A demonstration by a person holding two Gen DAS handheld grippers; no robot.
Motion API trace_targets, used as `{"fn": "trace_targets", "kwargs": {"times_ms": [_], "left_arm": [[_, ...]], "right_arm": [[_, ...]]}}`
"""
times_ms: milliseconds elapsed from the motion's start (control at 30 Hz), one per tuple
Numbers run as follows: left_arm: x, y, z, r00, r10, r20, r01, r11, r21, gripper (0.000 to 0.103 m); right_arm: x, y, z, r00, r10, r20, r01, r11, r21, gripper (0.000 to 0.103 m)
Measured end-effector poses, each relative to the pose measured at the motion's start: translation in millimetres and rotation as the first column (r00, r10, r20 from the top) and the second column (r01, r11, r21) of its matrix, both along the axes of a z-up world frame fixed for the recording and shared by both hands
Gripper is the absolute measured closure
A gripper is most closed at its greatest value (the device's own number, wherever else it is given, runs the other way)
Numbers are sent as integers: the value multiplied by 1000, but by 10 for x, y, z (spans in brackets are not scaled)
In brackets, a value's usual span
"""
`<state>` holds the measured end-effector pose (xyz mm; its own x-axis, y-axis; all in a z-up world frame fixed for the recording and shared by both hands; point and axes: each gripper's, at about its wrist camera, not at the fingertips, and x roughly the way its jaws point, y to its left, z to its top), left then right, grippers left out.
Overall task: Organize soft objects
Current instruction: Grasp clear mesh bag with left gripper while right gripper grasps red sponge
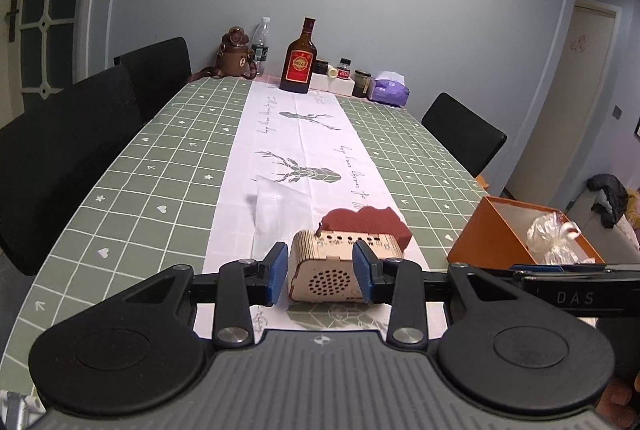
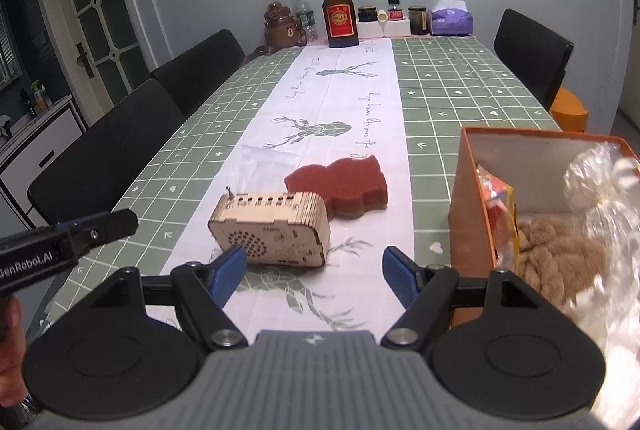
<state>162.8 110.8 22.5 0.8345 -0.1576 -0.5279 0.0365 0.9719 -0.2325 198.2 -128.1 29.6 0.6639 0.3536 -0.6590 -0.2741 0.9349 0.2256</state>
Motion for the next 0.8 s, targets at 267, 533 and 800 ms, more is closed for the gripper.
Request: {"fn": "trace_targets", "kwargs": {"times_ms": [267,533,800], "left_arm": [[559,35,-21,997,29,-73,-29,1000,6,60],[1131,107,-270,982,49,-185,-46,999,19,60],[1616,154,-468,963,39,-265,-33,999,29,45]], "right_arm": [[862,174,84,995,82,-59,-88,991,-99,29],[1614,381,-238,965,147,-219,-193,959,-206,27],[2087,517,-584,918,181,-352,-288,915,-281,17]]}}
